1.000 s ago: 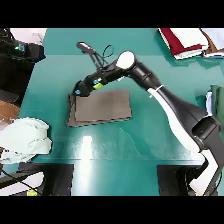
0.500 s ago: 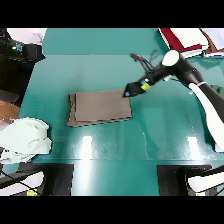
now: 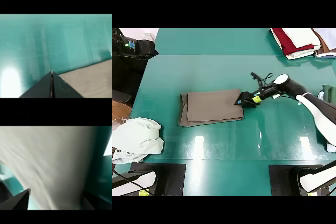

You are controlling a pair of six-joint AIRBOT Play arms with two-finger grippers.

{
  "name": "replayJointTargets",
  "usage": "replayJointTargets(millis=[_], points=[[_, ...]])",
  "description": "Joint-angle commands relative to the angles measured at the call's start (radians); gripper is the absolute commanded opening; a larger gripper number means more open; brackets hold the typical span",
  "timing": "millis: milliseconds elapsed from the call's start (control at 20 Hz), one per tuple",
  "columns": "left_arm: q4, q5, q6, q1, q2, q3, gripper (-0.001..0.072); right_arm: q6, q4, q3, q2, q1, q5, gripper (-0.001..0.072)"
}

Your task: Fold the shirts.

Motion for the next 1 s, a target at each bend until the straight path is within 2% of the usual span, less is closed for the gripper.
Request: replayJointTargets(millis=[0,100,150,200,300,350,500,750,950], points=[[-0.021,-0.002,0.004,0.001,-0.011,-0.002,0.0028,-0.031,0.096,0.071,-0.093,0.077,-0.051,0.0608],[-0.021,-0.017,0.004,0.001,-0.020,-0.002,0.0028,-0.037,0.094,0.127,-0.125,0.113,-0.055,0.0312],[-0.021,-0.030,0.008,0.001,-0.023,-0.002,0.0028,-0.058,0.094,0.148,-0.132,0.124,-0.055,0.0132],[-0.021,-0.038,0.022,-0.002,-0.023,-0.007,0.0028,-0.078,0.093,0.161,-0.131,0.132,-0.056,0.0022],[-0.017,-0.053,0.046,-0.029,-0.023,-0.015,0.0028,-0.077,0.092,0.193,-0.126,0.125,-0.039,0.0019],[-0.017,-0.062,0.047,-0.054,-0.024,-0.015,0.0028,-0.035,0.085,0.195,-0.109,0.108,-0.037,0.0019],[-0.017,-0.064,0.047,-0.157,-0.025,-0.016,0.0028,-0.014,0.085,0.127,0.025,-0.003,-0.058,0.0019],[-0.018,0.000,0.047,-0.316,-0.025,-0.016,0.0028,-0.011,0.083,-0.020,0.319,-0.372,0.003,0.0020],[-0.018,0.105,0.042,-0.420,-0.025,-0.016,0.0028,-0.011,0.060,-0.003,0.425,-0.689,0.053,0.0019]])
